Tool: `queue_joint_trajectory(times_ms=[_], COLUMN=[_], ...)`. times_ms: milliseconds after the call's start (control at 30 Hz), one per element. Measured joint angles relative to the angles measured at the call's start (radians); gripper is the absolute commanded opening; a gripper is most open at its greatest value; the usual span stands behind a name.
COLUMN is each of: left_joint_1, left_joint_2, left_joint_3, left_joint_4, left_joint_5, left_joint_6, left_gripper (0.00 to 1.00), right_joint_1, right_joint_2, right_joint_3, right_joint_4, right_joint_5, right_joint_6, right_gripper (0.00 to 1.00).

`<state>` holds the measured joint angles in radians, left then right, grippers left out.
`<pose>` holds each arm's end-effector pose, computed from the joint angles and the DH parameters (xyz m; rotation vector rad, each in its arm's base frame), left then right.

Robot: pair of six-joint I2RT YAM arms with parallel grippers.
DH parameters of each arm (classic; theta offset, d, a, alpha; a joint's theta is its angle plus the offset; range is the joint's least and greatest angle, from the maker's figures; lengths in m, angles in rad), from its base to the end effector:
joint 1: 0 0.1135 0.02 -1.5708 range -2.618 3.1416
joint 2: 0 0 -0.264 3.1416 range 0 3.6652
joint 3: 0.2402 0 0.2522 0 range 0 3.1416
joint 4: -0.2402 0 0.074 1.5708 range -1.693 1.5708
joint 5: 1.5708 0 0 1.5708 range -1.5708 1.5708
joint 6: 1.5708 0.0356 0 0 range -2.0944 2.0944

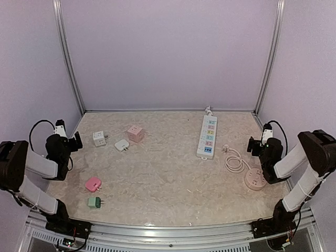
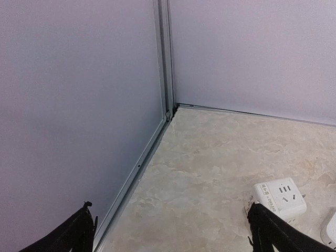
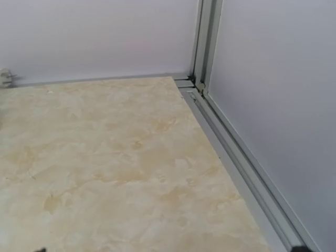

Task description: Insert the plug

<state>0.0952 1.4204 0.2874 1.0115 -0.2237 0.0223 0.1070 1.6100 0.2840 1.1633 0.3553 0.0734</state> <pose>0.2447 0.0313 0.1649 -0.2293 1.6813 0.2771 0.2538 0.0148 0.1368 0.2315 1.7108 -0.1746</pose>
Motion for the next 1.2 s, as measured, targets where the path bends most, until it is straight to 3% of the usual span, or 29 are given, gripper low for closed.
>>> queue_joint_trajectory(times_ms=[367,467,500,600,767,1067,1200], left_joint_1=[0.001,0.01,0.012,0.022,0.008,-0.028,-0.047], left_joint_2=[0.0,0.0,-0.002,-0.023,-0.074,-0.093,-0.095], left_joint_3=[0.0,0.005,0.018,0.153,0.424,0.962,1.049], left_joint_4=[-0.001,-0.017,-0.043,-0.256,-0.555,-1.4,-1.624], left_joint_5=[0.005,0.013,0.012,0.018,0.043,0.228,0.28], left_joint_6=[0.0,-0.001,-0.005,-0.018,0.073,0.28,0.295], left_gripper=[0.99,0.99,0.99,0.99,0.99,0.99,0.99], right_joint_1=[0.016,0.048,0.051,0.055,0.089,0.312,0.388], right_joint_2=[-0.026,-0.115,-0.174,-0.301,-0.284,0.188,0.402], right_joint_3=[-0.01,0.004,0.039,0.263,0.697,1.299,1.498], right_joint_4=[0.014,-0.104,-0.216,-0.503,-0.872,-1.625,-1.84], right_joint_5=[0.011,0.058,0.065,0.049,0.03,0.021,-0.04], right_joint_6=[-0.017,-0.031,-0.022,0.025,0.158,0.459,0.524], right_gripper=[1.0,1.0,0.99,0.99,1.0,1.0,1.0])
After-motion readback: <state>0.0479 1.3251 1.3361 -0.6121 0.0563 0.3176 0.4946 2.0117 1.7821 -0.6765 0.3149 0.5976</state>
